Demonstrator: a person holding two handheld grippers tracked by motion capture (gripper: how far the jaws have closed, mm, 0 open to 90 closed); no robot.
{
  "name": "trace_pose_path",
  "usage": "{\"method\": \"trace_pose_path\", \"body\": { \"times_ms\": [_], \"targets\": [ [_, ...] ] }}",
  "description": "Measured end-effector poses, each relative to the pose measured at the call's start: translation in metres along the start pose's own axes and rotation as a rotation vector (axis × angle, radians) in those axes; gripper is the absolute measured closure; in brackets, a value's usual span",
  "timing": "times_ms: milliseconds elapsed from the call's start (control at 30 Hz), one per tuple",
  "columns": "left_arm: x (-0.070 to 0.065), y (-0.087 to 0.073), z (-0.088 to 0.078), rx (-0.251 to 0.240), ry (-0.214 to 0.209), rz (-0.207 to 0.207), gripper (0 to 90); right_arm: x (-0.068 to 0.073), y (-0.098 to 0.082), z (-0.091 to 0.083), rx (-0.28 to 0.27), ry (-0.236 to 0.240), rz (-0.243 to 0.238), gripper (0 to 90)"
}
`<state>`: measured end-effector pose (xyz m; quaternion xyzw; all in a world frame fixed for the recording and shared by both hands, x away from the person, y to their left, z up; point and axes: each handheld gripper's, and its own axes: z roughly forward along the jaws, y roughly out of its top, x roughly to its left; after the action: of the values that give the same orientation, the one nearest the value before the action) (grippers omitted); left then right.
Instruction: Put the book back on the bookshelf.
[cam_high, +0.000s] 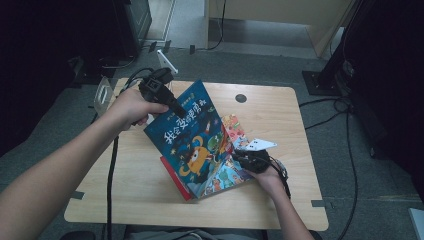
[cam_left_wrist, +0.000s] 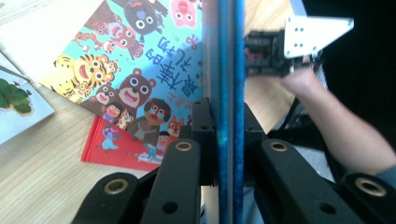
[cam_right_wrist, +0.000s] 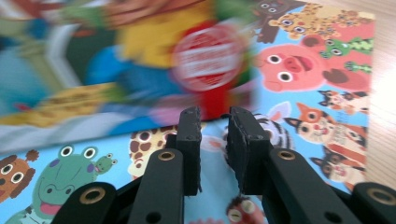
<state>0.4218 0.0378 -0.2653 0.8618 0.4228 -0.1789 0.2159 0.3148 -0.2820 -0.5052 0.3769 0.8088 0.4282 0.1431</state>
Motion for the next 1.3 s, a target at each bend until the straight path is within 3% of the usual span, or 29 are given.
{"method": "trace_pose_path", "body": {
  "times_ms": [100, 267, 533, 800, 1000, 1100, 1133, 1300],
  "targets": [
    [-0.007, -0.001, -0.003, 0.016, 0.015, 0.024, 83.9, -0.005, 0.003, -0.002, 0.022, 0.008, 0.009, 72.9],
    [-0.009, -0.007, -0.010, 0.005, 0.019, 0.062, 83.7, -0.007, 0.004, -0.002, 0.012, 0.011, 0.019, 64.9],
    [0.004, -0.032, -0.037, -0.067, 0.004, 0.011, 83.7, -0.009, 0.007, 0.003, 0.004, 0.016, 0.023, 60.7],
    [0.011, -0.053, -0.054, -0.086, 0.020, -0.005, 83.6, -0.009, 0.010, 0.006, -0.023, -0.004, 0.042, 57.5],
    [0.021, -0.073, -0.063, -0.104, 0.026, -0.031, 83.4, -0.014, 0.014, 0.013, 0.015, 0.003, 0.089, 55.1],
    [0.028, -0.084, -0.068, -0.118, 0.013, -0.055, 83.3, -0.014, 0.015, 0.015, 0.009, -0.002, 0.080, 54.7],
    [0.034, -0.091, -0.072, -0.128, 0.006, -0.080, 83.3, -0.013, 0.016, 0.017, 0.022, -0.005, 0.072, 54.3],
    [0.039, -0.104, -0.078, -0.141, 0.014, -0.098, 83.1, -0.014, 0.019, 0.019, 0.035, -0.019, 0.079, 53.5]
  ]
}}
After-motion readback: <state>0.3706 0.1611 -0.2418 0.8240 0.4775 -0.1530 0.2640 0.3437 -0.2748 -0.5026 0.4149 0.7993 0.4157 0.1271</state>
